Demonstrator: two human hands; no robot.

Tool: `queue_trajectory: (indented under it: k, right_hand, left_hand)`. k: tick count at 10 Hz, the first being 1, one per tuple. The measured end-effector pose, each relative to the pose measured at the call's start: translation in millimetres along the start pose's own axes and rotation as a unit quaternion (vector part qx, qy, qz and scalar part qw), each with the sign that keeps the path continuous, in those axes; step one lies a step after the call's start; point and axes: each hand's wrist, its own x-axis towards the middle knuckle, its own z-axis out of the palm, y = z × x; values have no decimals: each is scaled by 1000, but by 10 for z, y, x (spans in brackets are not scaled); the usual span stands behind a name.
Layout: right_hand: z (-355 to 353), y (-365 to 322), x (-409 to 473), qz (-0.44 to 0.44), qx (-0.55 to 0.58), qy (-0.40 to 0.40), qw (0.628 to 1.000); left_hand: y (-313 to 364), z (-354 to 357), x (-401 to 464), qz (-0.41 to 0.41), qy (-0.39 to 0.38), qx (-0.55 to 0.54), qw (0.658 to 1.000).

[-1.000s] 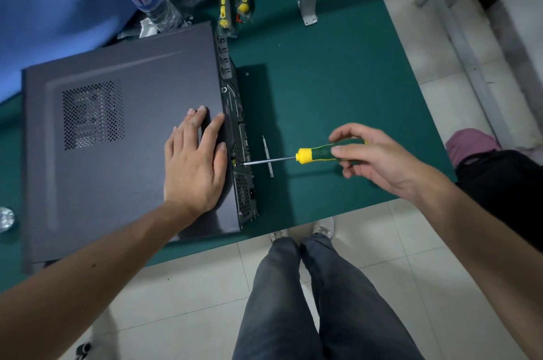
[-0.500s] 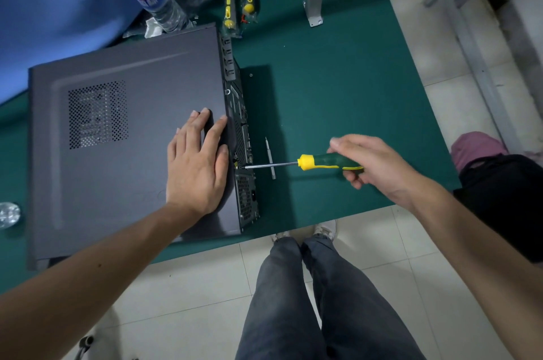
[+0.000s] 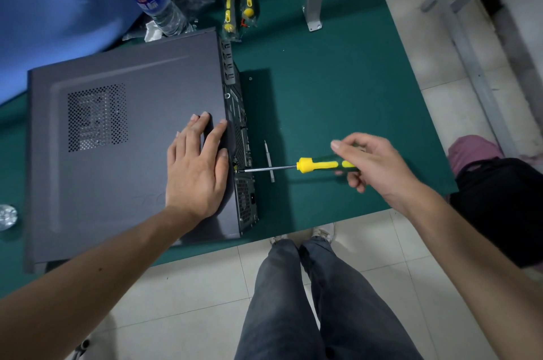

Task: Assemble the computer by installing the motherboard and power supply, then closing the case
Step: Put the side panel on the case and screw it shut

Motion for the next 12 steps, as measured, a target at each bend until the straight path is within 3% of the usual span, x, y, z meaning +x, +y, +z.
queue_trajectory:
  k: [1,2,3,4,5,7,8,9,10,11,12]
  right_hand:
    - [1,6,23,25,-20,-18,999]
    - [-54,-30,5,25,73,-52,996]
    - [-15,-38,4,15,-48,-17,999]
    - [-3,-21,11,22,-64,-31,997]
    - [-86,-36,-13,25,88,-77,993]
    - [9,-41,10,26,-43,-42,998]
    - [-70,-36,9,15,76,-77,994]
    - [-112,-79,-14,-21,78,-52,995]
    - [-59,-62,16,-2,-65,-20,998]
    - [-39,-30,10,19,-69,-35,997]
    - [-96,-61,-5,-6,91,-72,993]
  left_hand:
    - [-14,-2,-1,-1,-1,1,1000]
    - [-13,1,-6,-1,-1,1,1000]
    - [-15,8,1,1,1,2,1000]
    - [-26,13,-3,3,3,1,1000]
    - [-28,22,-3,5,7,2,1000]
    - [-40,25,-6,4,7,4,1000]
    - [-39,27,-6,4,8,2,1000]
    - [-32,31,-1,4,6,4,1000]
    - [-38,28,-4,3,5,4,1000]
    - [-46,26,-5,3,6,2,1000]
    - [-43,29,-4,3,5,2,1000]
